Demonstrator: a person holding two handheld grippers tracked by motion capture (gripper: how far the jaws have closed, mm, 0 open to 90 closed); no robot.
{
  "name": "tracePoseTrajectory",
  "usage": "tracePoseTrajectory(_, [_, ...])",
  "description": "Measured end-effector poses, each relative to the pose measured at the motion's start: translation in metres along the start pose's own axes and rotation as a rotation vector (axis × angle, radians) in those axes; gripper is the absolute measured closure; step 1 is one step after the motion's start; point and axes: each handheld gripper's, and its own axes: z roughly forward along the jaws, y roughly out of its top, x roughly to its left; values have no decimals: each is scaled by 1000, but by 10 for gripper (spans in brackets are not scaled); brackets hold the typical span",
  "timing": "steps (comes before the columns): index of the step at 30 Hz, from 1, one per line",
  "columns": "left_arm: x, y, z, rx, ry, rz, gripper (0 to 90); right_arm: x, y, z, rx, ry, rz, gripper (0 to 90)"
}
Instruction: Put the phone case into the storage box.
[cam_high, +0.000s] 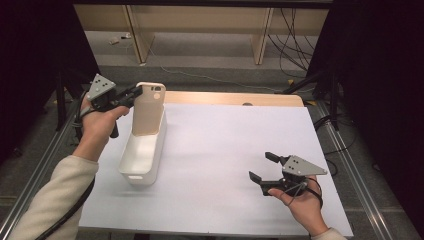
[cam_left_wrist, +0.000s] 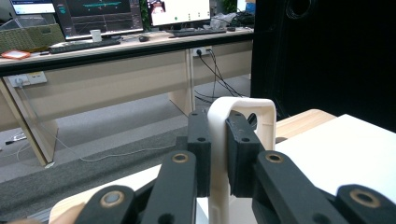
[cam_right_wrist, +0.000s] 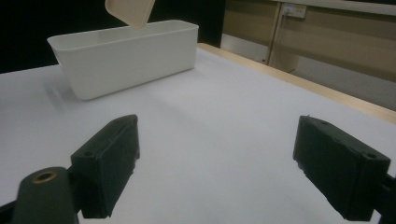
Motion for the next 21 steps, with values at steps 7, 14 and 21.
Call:
tracePoseTrajectory(7, [2,-1,2,0,5,-4,818,-1,0,0,-11,-12,-22,158])
tracePoseTrajectory(14, [4,-1,4,0,6,-3,818,-1,0,-1,2,-19,-26,158])
tracePoseTrajectory(21, [7,-1,5,1,14,-4,818,0,0,-2,13,-11,-4,158])
